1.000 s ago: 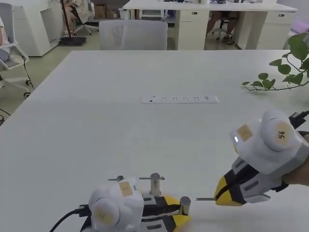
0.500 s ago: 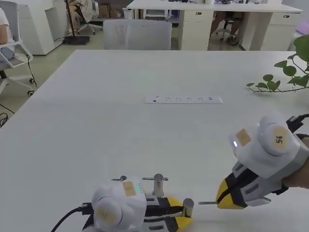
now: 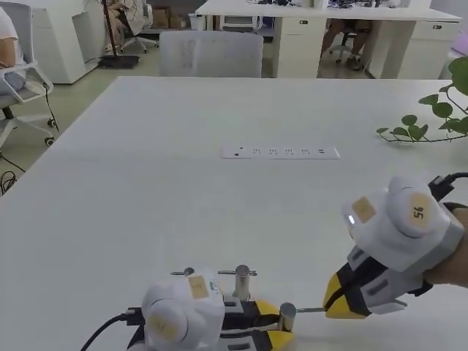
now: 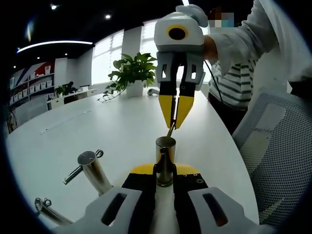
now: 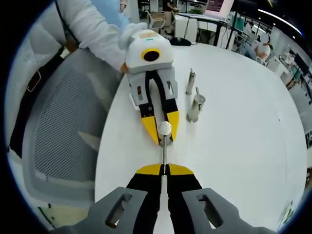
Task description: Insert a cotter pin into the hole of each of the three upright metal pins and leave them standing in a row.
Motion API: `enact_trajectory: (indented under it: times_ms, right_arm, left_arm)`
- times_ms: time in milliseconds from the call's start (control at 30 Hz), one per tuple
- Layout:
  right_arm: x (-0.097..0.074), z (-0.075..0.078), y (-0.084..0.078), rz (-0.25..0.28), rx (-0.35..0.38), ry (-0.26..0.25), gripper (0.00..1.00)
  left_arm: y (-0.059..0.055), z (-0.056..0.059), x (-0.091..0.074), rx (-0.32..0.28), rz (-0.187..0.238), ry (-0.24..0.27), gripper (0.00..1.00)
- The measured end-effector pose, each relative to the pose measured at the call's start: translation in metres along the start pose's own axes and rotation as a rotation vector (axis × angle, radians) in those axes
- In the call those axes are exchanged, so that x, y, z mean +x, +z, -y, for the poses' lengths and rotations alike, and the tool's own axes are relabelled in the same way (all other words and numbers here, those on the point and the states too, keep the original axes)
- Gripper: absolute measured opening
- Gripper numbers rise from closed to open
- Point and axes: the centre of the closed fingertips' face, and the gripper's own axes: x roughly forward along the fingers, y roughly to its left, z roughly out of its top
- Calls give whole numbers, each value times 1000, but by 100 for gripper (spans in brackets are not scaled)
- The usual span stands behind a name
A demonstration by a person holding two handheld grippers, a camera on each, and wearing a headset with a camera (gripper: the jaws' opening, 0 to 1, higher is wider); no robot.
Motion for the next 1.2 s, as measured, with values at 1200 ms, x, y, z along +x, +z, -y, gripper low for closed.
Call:
enact_trajectory:
  times_ms: [1200]
  right_arm:
    - [11,2,15,-13,-41,39,4]
  left_arm:
    - [1,-1,0,-2,4,-2,11]
